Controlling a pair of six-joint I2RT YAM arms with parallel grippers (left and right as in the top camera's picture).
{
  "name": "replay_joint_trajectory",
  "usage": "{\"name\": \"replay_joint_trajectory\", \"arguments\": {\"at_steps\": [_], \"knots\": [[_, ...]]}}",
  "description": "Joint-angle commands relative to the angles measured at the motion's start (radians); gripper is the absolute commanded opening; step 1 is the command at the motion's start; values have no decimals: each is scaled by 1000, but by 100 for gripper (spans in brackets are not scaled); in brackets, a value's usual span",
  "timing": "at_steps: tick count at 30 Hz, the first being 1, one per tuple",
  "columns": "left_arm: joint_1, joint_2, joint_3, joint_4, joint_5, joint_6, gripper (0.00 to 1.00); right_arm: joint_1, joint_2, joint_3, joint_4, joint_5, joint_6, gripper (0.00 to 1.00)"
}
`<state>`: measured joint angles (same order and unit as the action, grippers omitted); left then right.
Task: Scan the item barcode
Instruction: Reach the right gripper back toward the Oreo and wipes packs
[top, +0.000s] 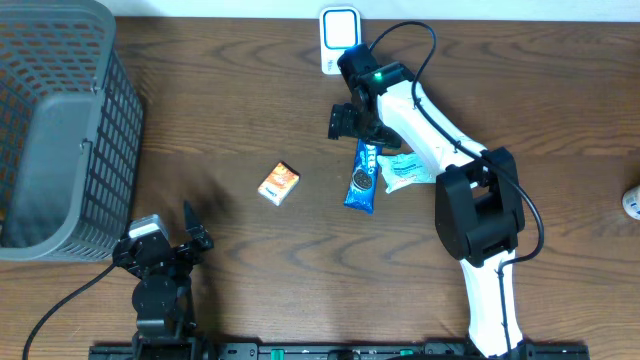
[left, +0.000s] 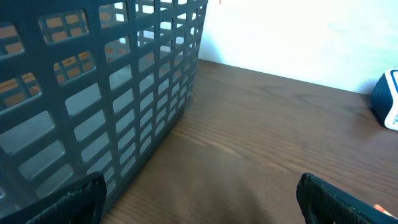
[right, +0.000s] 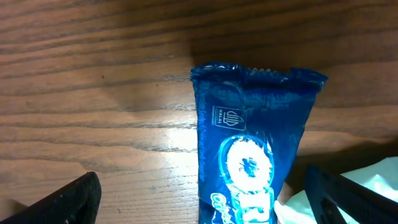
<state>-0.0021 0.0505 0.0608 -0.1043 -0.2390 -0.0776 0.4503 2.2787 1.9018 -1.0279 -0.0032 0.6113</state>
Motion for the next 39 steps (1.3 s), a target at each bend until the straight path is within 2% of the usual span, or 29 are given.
{"name": "replay_joint_trajectory", "arguments": {"at_steps": [1, 7, 12, 18, 21, 28, 32, 34, 36, 39], "knots": [[-4, -1, -29, -9, -8, 6, 98, -19, -3, 0, -26, 45, -54, 99], [-4, -1, -29, -9, -8, 6, 98, -37, -3, 1, -132, 258, -207, 99], [-4, -1, -29, -9, -9, 6, 98, -40, -14, 3, -202, 282, -259, 99], [-4, -1, -29, -9, -8, 6, 98, -40, -30, 3, -243, 282, -628, 99], [-4, -1, -29, -9, -8, 6, 98, -37, -30, 3, -301, 283, -722, 99], [-4, -1, -29, -9, -8, 6, 98, -37, -33, 3, -313, 151, -709, 99], [-4, -1, -29, -9, -8, 6, 98, -36, -33, -4, -319, 114, -570, 97], [-4, -1, -29, -9, -8, 6, 98, -31, -33, -15, -316, 121, -511, 90], [-4, -1, -29, -9, -8, 6, 98, -23, -33, -21, -314, 164, -455, 84], [-4, -1, -29, -9, -8, 6, 98, -8, -33, -39, -307, 274, -369, 83]]}}
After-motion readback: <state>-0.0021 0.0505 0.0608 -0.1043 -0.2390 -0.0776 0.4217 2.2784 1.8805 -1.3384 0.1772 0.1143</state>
